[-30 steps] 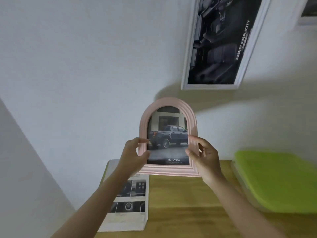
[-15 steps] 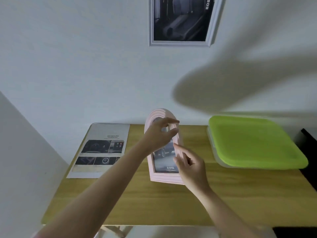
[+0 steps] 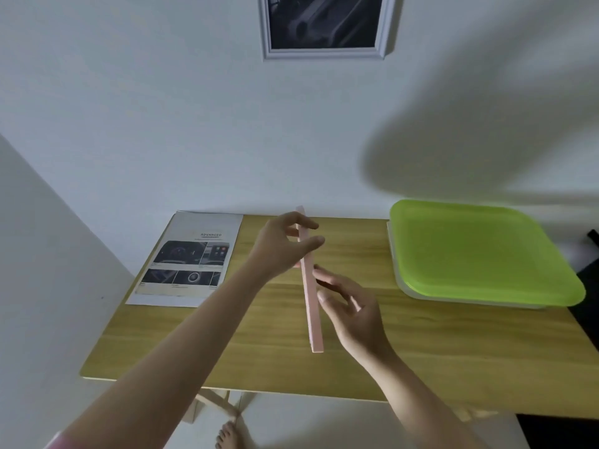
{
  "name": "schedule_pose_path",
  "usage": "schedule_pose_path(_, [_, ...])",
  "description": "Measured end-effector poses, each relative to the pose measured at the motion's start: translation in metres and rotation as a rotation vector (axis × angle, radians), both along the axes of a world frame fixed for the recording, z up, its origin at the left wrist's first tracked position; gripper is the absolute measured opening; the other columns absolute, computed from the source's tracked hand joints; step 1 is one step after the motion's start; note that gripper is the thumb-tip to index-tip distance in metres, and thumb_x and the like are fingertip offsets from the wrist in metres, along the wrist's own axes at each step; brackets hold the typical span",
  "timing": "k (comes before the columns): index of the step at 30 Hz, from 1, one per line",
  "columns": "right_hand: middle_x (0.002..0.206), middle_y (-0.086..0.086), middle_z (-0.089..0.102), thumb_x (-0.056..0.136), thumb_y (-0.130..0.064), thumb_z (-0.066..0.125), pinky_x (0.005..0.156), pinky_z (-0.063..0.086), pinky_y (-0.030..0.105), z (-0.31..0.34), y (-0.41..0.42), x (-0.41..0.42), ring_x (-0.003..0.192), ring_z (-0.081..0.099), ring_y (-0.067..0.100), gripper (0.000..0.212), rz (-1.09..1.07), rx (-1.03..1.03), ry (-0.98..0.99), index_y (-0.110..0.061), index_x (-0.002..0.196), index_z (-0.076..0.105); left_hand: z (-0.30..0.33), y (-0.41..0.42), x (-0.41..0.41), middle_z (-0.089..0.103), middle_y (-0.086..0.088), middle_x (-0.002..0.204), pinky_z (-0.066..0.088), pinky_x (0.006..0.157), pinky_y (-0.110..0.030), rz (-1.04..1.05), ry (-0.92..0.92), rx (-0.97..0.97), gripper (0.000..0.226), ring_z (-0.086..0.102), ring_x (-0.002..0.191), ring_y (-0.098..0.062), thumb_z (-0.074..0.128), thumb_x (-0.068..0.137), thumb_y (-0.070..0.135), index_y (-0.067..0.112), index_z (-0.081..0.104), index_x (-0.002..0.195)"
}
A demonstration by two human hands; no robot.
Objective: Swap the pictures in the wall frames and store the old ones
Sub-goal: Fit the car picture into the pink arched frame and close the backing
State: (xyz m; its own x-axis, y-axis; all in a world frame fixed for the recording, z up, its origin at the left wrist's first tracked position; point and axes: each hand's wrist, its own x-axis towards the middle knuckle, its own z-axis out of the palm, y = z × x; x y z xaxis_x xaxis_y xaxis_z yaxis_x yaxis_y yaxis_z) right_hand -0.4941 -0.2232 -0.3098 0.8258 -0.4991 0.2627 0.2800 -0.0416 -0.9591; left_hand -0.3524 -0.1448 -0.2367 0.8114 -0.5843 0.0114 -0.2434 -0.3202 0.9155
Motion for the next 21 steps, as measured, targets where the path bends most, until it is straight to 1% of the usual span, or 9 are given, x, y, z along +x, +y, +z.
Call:
schedule_pose_path(3, [0.102, -0.009, 0.071, 0.087, 0.003, 0.059, 0.079, 0.049, 0.011, -0.01, -0.011, 0.0, 0.1, 0.065, 0.007, 0.029, -0.144, 0.024, 0.03, -0.02, 0.1, 0.069, -0.003, 0.01, 0.004, 0.063, 0.001, 0.082, 0.054, 0.049, -0.024, 0.038, 0.014, 0.035, 0.019, 0.064, 0.072, -0.012, 0.076, 0.072, 0.014, 0.025, 0.065, 0.084])
schedule_pose_path(5, [0.102, -0.012, 0.069, 0.088, -0.003, 0.06, 0.085, 0.048, 0.014, -0.021, -0.02, 0.0, 0.102, 0.062, 0.005, 0.031, -0.239, -0.015, 0.103, -0.03, 0.101, 0.066, -0.006, 0.021, 0.008, 0.061, -0.006, 0.077, 0.055, 0.056, -0.033, 0.065, 0.02, 0.058, 0.019, 0.06, 0.067, -0.019, 0.071, 0.075, 0.009, 0.024, 0.065, 0.084])
schedule_pose_path(8, [0.12, -0.007, 0.061, 0.087, -0.012, 0.062, 0.1, 0.039, 0.025, -0.041, -0.033, -0.003, 0.115, 0.051, 0.005, 0.034, -0.345, -0.117, 0.273, -0.039, 0.108, 0.062, -0.01, 0.04, 0.015, 0.066, -0.023, 0.085, 0.056, 0.068, -0.04, 0.067, 0.09, 0.022, 0.022, 0.062, 0.072, -0.027, 0.064, 0.08, 0.001, 0.021, 0.065, 0.089])
schedule_pose_path(11, [0.122, -0.002, 0.06, 0.089, -0.01, 0.06, 0.088, 0.045, 0.025, -0.056, -0.036, -0.005, 0.102, 0.059, 0.009, 0.038, -0.331, 0.052, 0.302, -0.041, 0.112, 0.061, -0.018, 0.056, 0.021, 0.067, -0.021, 0.086, 0.054, 0.075, -0.044, 0.02, 0.229, -0.047, 0.024, 0.063, 0.076, -0.027, 0.06, 0.084, -0.004, 0.019, 0.064, 0.093])
schedule_pose_path(13, [0.114, 0.007, 0.065, 0.09, -0.004, 0.058, 0.092, 0.051, 0.036, -0.062, -0.033, -0.006, 0.105, 0.062, 0.022, 0.04, -0.315, 0.171, 0.278, -0.038, 0.111, 0.062, -0.027, 0.064, 0.023, 0.068, -0.014, 0.086, 0.051, 0.08, -0.047, 0.005, 0.316, -0.096, 0.026, 0.063, 0.077, -0.025, 0.058, 0.086, -0.005, 0.019, 0.063, 0.093])
schedule_pose_path(15, [0.106, 0.022, 0.063, 0.09, -0.002, 0.057, 0.093, 0.052, 0.044, -0.068, -0.028, -0.007, 0.1, 0.062, 0.032, 0.042, -0.326, 0.176, 0.283, -0.035, 0.115, 0.062, -0.039, 0.07, 0.022, 0.067, -0.014, 0.087, 0.051, 0.084, -0.05, 0.029, 0.348, -0.125, 0.026, 0.062, 0.08, -0.027, 0.057, 0.087, -0.005, 0.019, 0.063, 0.095])
schedule_pose_path(16, [0.1, 0.022, 0.063, 0.089, -0.002, 0.057, 0.088, 0.054, 0.041, -0.072, -0.024, -0.007, 0.091, 0.062, 0.032, 0.043, -0.343, 0.156, 0.289, -0.036, 0.114, 0.062, -0.046, 0.072, 0.021, 0.065, -0.016, 0.09, 0.051, 0.086, -0.052, 0.054, 0.343, -0.132, 0.026, 0.061, 0.082, -0.028, 0.057, 0.087, -0.005, 0.019, 0.063, 0.098])
schedule_pose_path(18, [0.078, 0.012, 0.058, 0.088, -0.001, 0.058, 0.072, 0.054, 0.024, -0.079, -0.018, -0.007, 0.068, 0.057, 0.023, 0.046, -0.378, 0.126, 0.297, -0.041, 0.111, 0.061, -0.061, 0.077, 0.018, 0.063, -0.02, 0.096, 0.055, 0.084, -0.05, 0.093, 0.31, -0.115, 0.03, 0.064, 0.083, -0.028, 0.06, 0.086, -0.002, 0.019, 0.062, 0.106])
schedule_pose_path(21, [0.072, 0.003, 0.053, 0.087, -0.001, 0.059, 0.059, 0.046, 0.011, -0.092, -0.01, -0.005, 0.061, 0.049, 0.01, 0.046, -0.416, 0.099, 0.321, -0.039, 0.113, 0.061, -0.09, 0.09, 0.009, 0.059, -0.02, 0.108, 0.06, 0.075, -0.04, 0.079, 0.29, -0.026, 0.04, 0.068, 0.087, -0.027, 0.065, 0.084, 0.003, 0.023, 0.057, 0.118])
